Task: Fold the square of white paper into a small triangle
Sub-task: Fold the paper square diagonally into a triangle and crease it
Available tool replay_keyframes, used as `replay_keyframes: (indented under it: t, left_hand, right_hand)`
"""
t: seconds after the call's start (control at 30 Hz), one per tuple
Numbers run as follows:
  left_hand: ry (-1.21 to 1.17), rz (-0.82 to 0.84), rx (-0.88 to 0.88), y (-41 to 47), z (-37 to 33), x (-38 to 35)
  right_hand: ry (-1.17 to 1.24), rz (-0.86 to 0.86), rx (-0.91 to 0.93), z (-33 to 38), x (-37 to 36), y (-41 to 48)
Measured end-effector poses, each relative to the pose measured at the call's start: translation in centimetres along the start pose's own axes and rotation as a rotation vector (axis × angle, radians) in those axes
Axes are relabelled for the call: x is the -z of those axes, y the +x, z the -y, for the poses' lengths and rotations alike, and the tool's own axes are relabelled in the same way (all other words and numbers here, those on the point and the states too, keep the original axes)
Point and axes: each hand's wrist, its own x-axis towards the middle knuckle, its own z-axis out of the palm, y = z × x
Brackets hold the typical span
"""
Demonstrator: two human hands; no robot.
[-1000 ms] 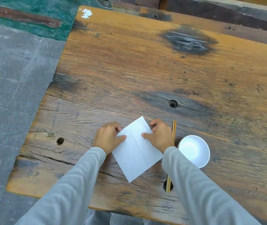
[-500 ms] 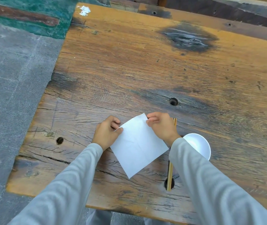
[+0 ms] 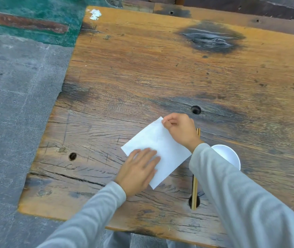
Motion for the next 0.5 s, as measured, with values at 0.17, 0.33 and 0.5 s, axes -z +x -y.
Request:
replay_keyframes:
  t: [0.17, 0.33, 0.5]
  left_hand:
    - [0.087, 0.188, 0.167, 0.1, -0.2, -1.3]
    - [0.059, 0.224, 0.206, 2.3, 0.7, -1.7]
    - [0.057, 0.207, 0.210, 2.8, 1.2, -1.7]
  right_hand:
    - [-0.053, 0.021, 0.092, 1.3, 0.5, 0.3]
    - [-0.040, 0.039, 0.177, 1.3, 0.9, 0.4]
    - [-0.120, 0.058, 0.313, 1.2, 0.8, -0.3]
